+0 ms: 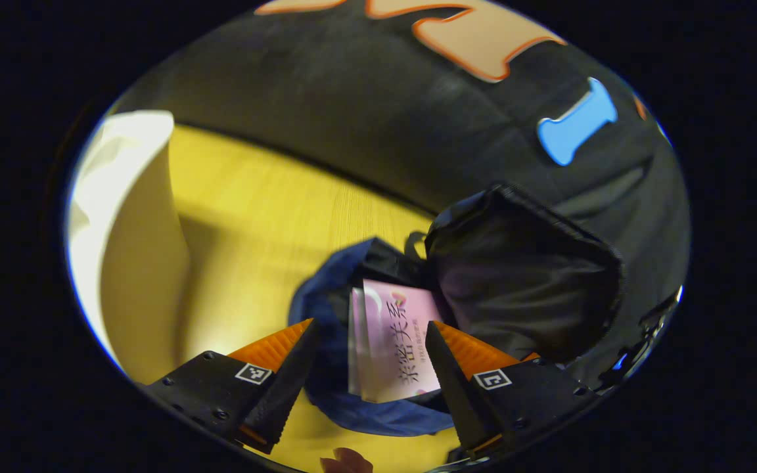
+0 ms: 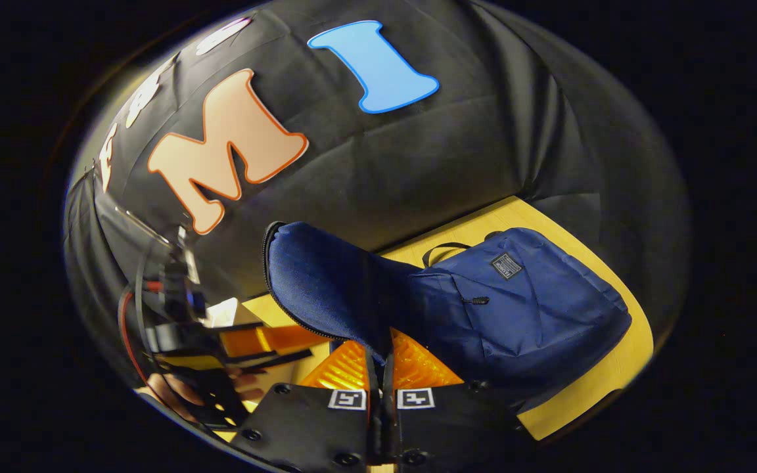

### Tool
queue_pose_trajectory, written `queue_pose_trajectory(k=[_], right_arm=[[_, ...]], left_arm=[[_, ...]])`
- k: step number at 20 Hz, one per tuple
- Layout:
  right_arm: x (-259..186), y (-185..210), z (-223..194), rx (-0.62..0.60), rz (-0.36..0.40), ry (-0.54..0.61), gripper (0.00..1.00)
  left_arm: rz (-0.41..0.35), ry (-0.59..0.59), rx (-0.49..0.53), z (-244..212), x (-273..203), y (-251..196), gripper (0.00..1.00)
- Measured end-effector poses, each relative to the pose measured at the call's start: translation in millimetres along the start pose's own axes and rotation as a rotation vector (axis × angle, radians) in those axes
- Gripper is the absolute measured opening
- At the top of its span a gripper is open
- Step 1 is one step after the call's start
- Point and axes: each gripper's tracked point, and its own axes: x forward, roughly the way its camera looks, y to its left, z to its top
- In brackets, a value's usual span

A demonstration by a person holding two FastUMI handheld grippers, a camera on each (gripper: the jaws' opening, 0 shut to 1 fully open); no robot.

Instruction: Open the schoolbag, grab two books from the bookshelf and put them into the schoolbag.

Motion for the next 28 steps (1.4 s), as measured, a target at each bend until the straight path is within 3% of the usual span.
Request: queue_pose_trajectory(k=[2, 4, 7, 9, 10, 16, 21, 24, 28], right_arm=[[2.4, 3.8, -11.5, -0.034, -0.002, 0.025, 0.0], [6.8, 5.7, -25.3, -0.073, -0.011, 0.054, 0.03], [11.1, 7.8, -45.2, -0.126, -0.03, 0.102, 0.01], [13.9, 14.2, -47.7, -0.154, -0.029, 0.138, 0.1], [15.3, 12.0, -67.7, -0.164, -0.031, 0.16, 0.07], [5.9, 15.6, -89.1, -0.275, -0.039, 0.195, 0.8], [-23.4, 18.3, -97.4, -0.317, -0.042, 0.185, 1.0], [-43.9, 21.2, -80.9, -0.272, -0.039, 0.136, 0.99], [-70.4, 22.7, -14.4, -0.156, -0.071, -0.037, 0.96]], left_arm=[[0.001, -0.027, 0.153, 12.1, -30.2, -6.2, 0.96], [0.045, -0.124, 0.285, 40.4, -59.1, -5.6, 0.97], [0.056, -0.251, 0.337, 57.0, -102.8, -20.3, 0.96], [0.067, -0.325, 0.354, 58.4, -114.8, -29.6, 0.96], [0.073, -0.349, 0.354, 57.3, -118.3, -31.1, 0.99], [0.127, -0.388, 0.312, 41.7, -132.0, 0.0, 0.96], [0.173, -0.37, 0.249, 19.9, -142.4, 22.9, 0.94], [0.209, -0.373, 0.259, 13.6, -155.1, 38.0, 0.96], [0.242, -0.418, 0.269, 21.6, -180.1, 45.8, 0.96]])
